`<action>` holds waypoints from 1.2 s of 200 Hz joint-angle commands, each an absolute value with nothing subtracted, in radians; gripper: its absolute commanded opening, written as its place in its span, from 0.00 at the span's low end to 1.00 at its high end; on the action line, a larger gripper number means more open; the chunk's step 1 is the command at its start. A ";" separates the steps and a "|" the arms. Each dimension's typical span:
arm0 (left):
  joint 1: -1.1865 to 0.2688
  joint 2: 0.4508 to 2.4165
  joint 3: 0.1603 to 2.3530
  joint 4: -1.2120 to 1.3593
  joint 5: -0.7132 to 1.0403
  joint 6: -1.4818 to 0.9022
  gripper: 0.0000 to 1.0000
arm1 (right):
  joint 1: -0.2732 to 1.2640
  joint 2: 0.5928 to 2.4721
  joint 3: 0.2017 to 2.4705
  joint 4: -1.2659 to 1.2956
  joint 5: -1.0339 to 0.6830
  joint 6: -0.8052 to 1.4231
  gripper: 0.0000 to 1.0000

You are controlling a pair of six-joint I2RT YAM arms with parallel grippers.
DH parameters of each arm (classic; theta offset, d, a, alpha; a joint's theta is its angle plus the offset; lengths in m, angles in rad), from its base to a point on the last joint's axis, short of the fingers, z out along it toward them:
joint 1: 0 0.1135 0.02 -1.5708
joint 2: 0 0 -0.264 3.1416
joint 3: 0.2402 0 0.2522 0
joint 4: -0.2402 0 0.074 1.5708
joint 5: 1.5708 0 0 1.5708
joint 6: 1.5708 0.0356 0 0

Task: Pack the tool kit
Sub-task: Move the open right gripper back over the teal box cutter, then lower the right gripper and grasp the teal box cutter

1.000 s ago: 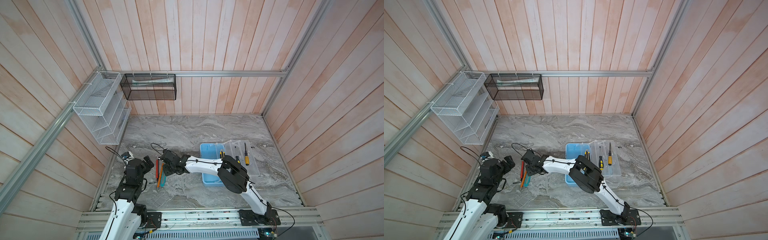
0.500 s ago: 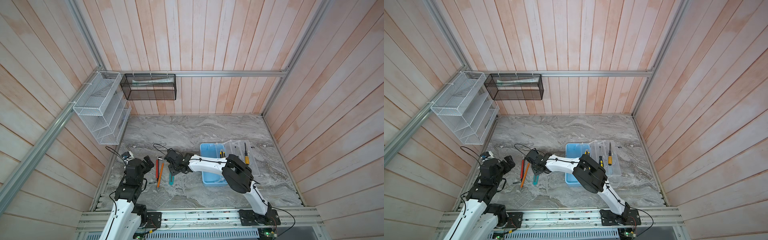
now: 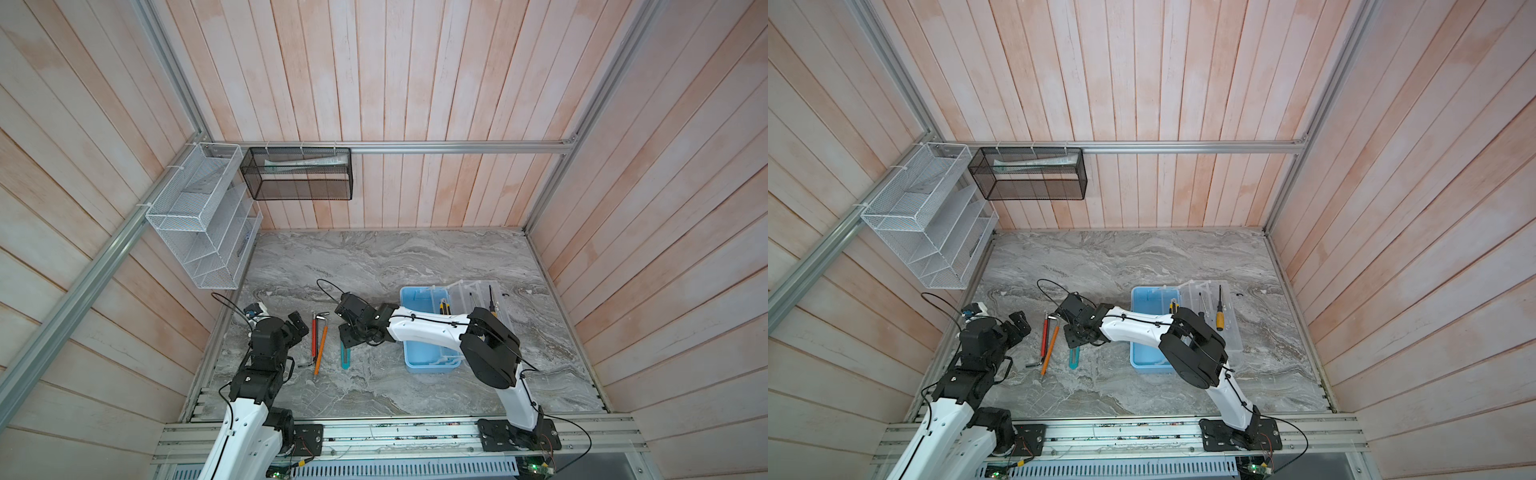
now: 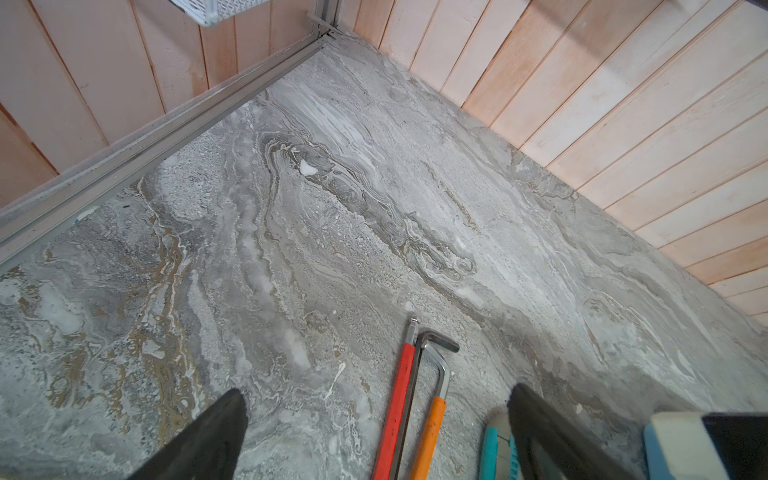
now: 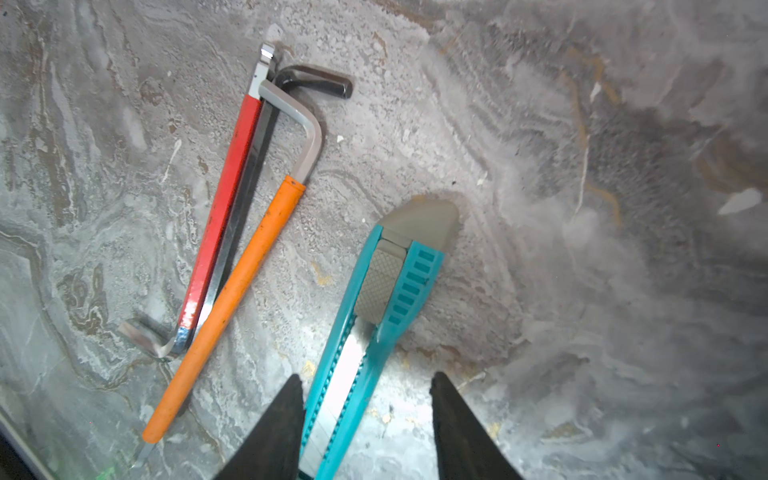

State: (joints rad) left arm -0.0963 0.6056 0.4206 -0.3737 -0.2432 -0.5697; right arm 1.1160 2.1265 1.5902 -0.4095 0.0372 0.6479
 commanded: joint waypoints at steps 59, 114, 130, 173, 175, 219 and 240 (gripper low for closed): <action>-0.091 0.602 0.418 -0.351 -0.232 -0.557 1.00 | 1.145 2.253 1.701 -0.504 0.066 0.660 0.51; -0.091 0.600 0.417 -0.350 -0.226 -0.558 1.00 | 1.157 2.387 1.902 -0.665 0.159 0.620 0.52; -0.091 0.597 0.415 -0.348 -0.223 -0.559 1.00 | 1.165 2.428 1.968 -0.730 0.197 0.602 0.52; -0.091 0.597 0.414 -0.348 -0.223 -0.558 1.00 | 1.181 2.445 1.985 -0.762 0.215 0.541 0.50; -0.091 0.597 0.414 -0.347 -0.223 -0.558 1.00 | 1.181 2.445 1.983 -0.761 0.216 0.538 0.50; -0.091 0.598 0.414 -0.346 -0.224 -0.558 1.00 | 1.181 2.436 1.937 -0.746 0.229 0.471 0.46; -0.091 0.601 0.416 -0.347 -0.224 -0.558 1.00 | 1.181 2.433 1.924 -0.735 0.237 0.455 0.43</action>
State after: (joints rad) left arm -0.0963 0.6056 0.4206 -0.3664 -0.2356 -0.5682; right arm 1.1797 2.4046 1.9774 -0.6613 0.2123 0.4999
